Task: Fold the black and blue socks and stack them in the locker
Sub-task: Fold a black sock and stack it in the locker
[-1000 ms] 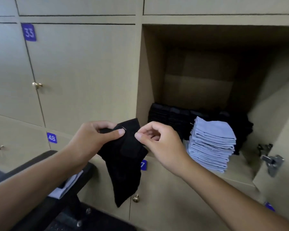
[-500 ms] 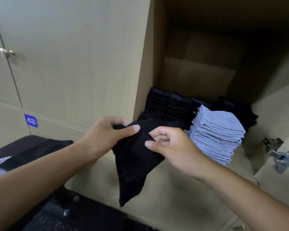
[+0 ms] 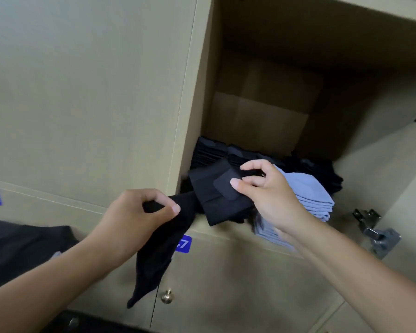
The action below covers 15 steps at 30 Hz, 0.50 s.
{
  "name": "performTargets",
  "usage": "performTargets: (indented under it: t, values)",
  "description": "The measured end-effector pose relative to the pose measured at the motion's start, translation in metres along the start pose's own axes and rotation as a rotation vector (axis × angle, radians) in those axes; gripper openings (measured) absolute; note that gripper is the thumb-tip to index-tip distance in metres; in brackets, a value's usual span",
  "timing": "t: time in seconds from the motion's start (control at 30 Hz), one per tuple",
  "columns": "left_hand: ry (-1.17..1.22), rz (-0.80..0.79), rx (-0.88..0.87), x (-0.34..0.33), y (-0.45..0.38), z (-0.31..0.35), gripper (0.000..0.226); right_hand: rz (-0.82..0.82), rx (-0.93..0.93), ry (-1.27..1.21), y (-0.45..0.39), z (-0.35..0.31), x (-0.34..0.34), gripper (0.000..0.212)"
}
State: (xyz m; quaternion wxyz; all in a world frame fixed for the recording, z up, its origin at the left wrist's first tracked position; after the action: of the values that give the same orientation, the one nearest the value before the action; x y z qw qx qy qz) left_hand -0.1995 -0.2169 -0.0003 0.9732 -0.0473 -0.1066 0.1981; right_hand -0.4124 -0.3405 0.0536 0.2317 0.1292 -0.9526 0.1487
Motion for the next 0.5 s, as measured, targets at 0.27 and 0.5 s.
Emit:
performTargets:
  t: [0.27,0.5]
  values:
    - [-0.056,-0.041,-0.007,-0.016,0.003,-0.005,0.012,0.127,-0.061,-0.079,-0.095,-0.013,0.012,0.039]
    - [-0.077,0.002,-0.024,-0.012,-0.002,-0.009,0.016,0.051,-0.174,-0.24,-0.154,-0.019,-0.004,0.029]
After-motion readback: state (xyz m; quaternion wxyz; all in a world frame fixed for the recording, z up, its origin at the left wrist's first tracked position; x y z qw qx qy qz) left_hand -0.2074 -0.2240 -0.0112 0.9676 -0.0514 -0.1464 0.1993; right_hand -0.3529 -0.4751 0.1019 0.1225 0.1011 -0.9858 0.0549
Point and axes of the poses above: each hand's wrist, its own y-axis away from the middle knuckle, its own x-axis out of the back of the hand, z = x × y, the point moved 7 cm from there along -y, towards the middle knuckle, and after that the axes turned 6 degrees about y, right-handed, at the moved point
